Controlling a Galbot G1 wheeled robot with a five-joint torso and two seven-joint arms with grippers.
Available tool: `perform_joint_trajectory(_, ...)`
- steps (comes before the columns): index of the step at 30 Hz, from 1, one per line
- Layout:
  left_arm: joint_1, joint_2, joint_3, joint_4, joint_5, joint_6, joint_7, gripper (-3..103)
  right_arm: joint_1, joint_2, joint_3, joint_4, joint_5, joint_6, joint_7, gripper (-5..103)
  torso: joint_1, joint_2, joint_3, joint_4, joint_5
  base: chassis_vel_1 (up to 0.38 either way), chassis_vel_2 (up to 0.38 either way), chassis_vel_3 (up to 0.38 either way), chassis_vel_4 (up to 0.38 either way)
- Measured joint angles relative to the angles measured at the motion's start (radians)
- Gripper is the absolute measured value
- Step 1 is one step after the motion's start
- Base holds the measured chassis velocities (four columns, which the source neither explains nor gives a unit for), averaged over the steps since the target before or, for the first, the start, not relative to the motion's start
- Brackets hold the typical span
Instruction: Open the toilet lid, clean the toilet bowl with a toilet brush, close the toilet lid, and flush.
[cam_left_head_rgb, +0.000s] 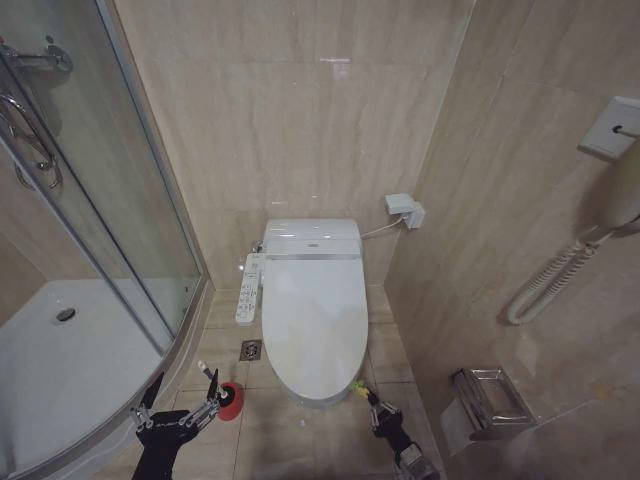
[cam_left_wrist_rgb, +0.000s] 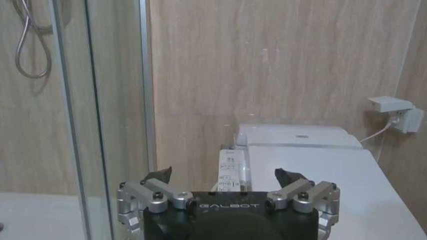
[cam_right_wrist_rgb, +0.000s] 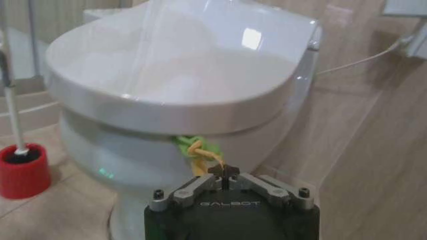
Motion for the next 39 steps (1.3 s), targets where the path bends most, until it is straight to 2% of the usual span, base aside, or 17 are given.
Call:
perform_joint_trajectory(11, 0.0, 0.0, 0.0, 0.0, 0.0, 0.0, 0.0, 100, -0.057, -0.015, 0.026, 0.113, 0.026, 0.039, 0.06, 1, 0.0, 0.0, 0.0, 0.0003, 0.0003, 0.0, 0.0, 0.0, 0.0)
perform_joint_trajectory(15, 0.0, 0.0, 0.0, 0.0, 0.0, 0.0, 0.0, 100, -0.072, -0.031, 0.05, 0.168, 0.011, 0.114, 0.133, 1, 0.0, 0.0, 0.0, 0.0002, 0.0, 0.0, 0.0, 0.0, 0.0)
perform_joint_trajectory(20, 0.0, 0.0, 0.0, 0.0, 0.0, 0.0, 0.0, 100, -0.084, -0.04, 0.074, 0.203, 0.008, 0.125, 0.173, 1, 0.0, 0.0, 0.0, 0.0004, 0.0003, 0.0, 0.0, 0.0, 0.0)
perform_joint_trajectory(39, 0.0, 0.0, 0.0, 0.0, 0.0, 0.0, 0.0, 100, -0.109, -0.083, 0.164, 0.364, 0.079, 0.121, 0.218, 1, 0.0, 0.0, 0.0, 0.0, -0.0004, 0.0, 0.0, 0.0, 0.0)
